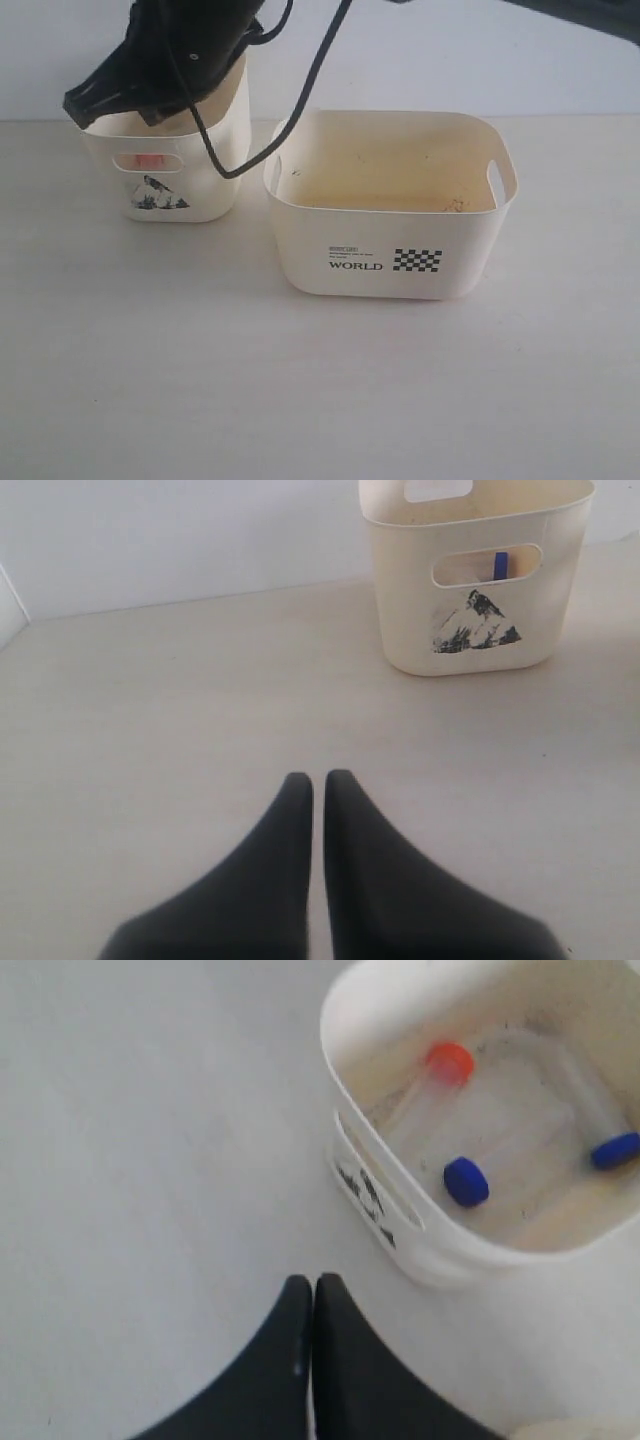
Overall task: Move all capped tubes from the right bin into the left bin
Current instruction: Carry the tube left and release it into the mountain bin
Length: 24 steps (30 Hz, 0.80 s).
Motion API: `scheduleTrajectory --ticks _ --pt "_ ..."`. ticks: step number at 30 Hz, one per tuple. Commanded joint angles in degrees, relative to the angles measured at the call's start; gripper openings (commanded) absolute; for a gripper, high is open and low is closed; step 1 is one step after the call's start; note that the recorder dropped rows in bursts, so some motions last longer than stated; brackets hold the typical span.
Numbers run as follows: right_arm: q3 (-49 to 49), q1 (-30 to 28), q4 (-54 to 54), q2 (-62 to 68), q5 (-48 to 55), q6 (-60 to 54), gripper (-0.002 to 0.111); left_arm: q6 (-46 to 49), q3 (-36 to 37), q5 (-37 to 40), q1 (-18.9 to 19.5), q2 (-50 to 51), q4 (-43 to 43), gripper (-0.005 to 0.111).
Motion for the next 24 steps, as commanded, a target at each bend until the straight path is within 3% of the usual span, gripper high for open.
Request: scheduleTrajectory --ticks 1,4,8,17,24 --pt "0.30 0.05 2.07 -0.91 -10.39 -5.86 0.000 -0.54 -0.21 -0.36 0.02 0.03 -0.36 0.004" --pt "0.30 0.08 4.52 -0.91 -15.48 -14.66 0.000 -0.54 -0.21 -0.36 0.02 0.03 -0.36 0.004" --pt "0.30 0.18 15.34 -1.01 -11.34 -23.53 0.000 -0.54 -0.21 -0.36 0.02 0.03 -0.36 0.004" --pt "1.66 0.18 16.59 -2.71 4.44 -18.64 0.000 -0.54 -0.21 -0.36 0.02 0.03 -0.36 0.004" --pt "14.92 0.08 10.36 -12.29 4.82 -13.72 0.000 -0.54 -0.21 -0.36 0.02 0.03 -0.36 0.004"
